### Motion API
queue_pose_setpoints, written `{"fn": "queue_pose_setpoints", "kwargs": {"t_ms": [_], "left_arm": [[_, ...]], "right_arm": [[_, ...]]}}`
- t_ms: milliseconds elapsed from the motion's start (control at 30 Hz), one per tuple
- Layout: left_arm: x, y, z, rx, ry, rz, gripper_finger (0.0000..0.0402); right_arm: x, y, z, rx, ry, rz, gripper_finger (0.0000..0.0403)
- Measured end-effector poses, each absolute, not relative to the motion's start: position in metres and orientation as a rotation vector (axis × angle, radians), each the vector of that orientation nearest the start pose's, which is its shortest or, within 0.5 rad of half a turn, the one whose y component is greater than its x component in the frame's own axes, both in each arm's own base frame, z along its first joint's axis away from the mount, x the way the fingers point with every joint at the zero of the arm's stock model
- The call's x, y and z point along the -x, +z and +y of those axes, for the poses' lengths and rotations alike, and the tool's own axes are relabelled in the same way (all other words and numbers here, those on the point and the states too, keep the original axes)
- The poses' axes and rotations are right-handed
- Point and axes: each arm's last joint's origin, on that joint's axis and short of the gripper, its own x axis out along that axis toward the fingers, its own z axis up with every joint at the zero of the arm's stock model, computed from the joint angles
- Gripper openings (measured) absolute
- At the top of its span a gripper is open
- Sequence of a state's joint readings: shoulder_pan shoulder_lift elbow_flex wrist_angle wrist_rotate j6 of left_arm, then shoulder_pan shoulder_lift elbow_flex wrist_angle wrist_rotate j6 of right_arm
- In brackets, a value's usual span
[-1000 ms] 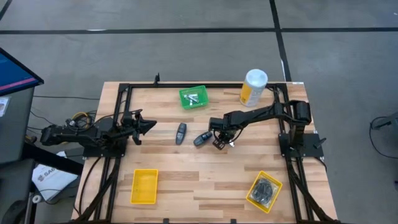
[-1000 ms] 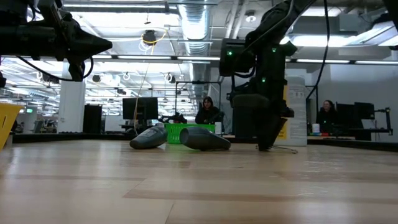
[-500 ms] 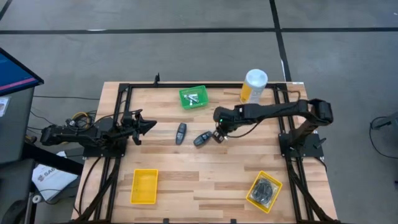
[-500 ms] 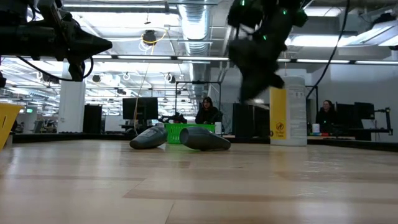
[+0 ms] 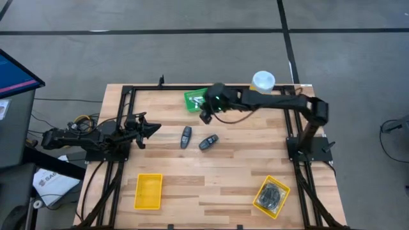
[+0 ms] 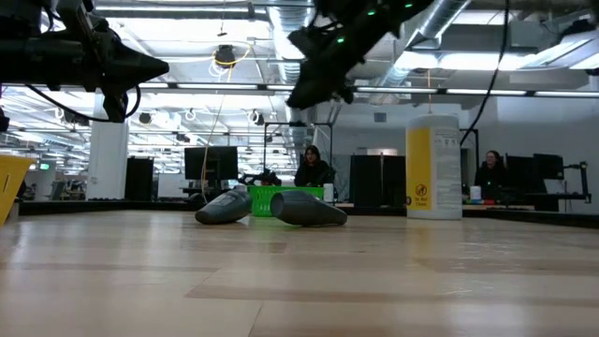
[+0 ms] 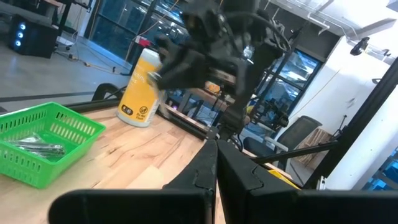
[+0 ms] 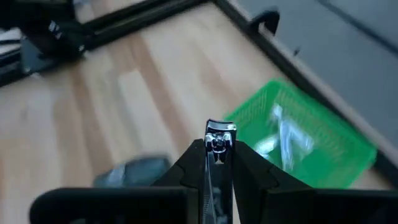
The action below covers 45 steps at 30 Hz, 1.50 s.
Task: Pick & Place Travel size toiletries
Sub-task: Put the silver nail cutter into the green bin
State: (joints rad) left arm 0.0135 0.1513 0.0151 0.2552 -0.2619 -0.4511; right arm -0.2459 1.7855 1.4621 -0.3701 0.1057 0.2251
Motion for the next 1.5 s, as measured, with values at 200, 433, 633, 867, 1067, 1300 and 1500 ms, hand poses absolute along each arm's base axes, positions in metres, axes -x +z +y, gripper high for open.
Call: {"fn": "queue_pose_setpoints", "kwargs": {"t_ms": [200,433,633,867,1067,1300,1500], "left_arm": [[-0.105,0.181,0.009,0.462,0.244,-0.176,0.0000],[-0.105,0.181,0.009,0.462,0.244,-0.176,0.0000],[-0.105,0.181,0.009,0.463,0.243,-0.176,0.0000],[-0.105,0.181,0.009,0.471,0.242,-0.177,0.0000],[-0.105,0.181,0.009,0.472,0.242,-0.177,0.0000],[-0.105,0.181,0.009,0.472,0.242,-0.177,0.0000],[-0.105,0.181,0.009,0.470,0.243,-0.177,0.0000]], "right_arm": [[-0.422,0.274,-0.141,-0.178,-0.441,0.718,0.0042],[-0.447,0.251,-0.183,-0.232,-0.512,0.794,0.0042],[-0.460,0.231,-0.200,-0.251,-0.548,0.896,0.0042],[-0.469,0.214,-0.205,-0.230,-0.601,1.004,0.0042],[-0.473,0.207,-0.208,-0.212,-0.621,1.036,0.0066],[-0.472,0.209,-0.210,-0.214,-0.625,1.032,0.0076],[-0.469,0.208,-0.211,-0.195,-0.609,1.059,0.0129]]}}
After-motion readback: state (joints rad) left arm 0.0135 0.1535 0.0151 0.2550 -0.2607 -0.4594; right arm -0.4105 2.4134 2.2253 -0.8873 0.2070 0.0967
